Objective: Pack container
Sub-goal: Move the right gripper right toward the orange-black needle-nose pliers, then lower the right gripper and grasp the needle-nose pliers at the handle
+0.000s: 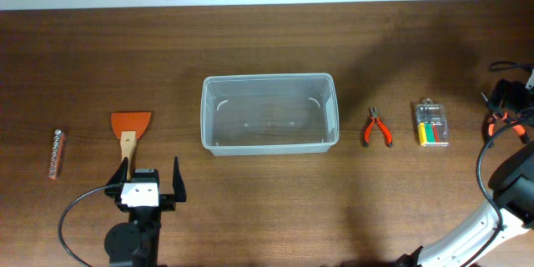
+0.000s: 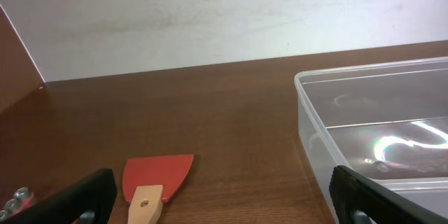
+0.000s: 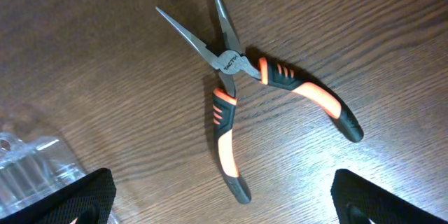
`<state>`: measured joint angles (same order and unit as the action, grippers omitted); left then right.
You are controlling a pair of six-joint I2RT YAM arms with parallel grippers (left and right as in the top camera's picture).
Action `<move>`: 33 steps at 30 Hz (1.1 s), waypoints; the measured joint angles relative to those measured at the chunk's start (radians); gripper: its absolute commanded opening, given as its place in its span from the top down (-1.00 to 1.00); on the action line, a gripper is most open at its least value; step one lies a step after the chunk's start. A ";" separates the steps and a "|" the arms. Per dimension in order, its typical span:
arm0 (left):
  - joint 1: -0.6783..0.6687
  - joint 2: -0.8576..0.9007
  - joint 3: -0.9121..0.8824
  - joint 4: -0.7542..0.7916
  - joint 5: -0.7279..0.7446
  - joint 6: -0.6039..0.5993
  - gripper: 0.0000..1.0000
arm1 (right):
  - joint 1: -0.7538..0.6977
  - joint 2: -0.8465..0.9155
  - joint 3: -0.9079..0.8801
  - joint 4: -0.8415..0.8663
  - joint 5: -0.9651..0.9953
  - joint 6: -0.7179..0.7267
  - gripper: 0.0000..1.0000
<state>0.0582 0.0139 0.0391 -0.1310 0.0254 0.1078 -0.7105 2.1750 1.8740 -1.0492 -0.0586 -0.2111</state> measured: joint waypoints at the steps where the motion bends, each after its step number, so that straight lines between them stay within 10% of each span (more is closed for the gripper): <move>1: 0.000 0.000 0.000 0.000 0.000 0.000 -0.98 | 0.000 0.008 0.000 -0.005 0.003 -0.002 -0.97; 33: 0.000 0.000 0.000 0.000 0.000 0.000 -0.98 | 0.074 0.116 0.000 0.037 0.053 0.004 -0.97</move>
<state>0.0582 0.0135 0.0391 -0.1314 0.0254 0.1078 -0.6365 2.2910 1.8740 -1.0126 -0.0059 -0.2073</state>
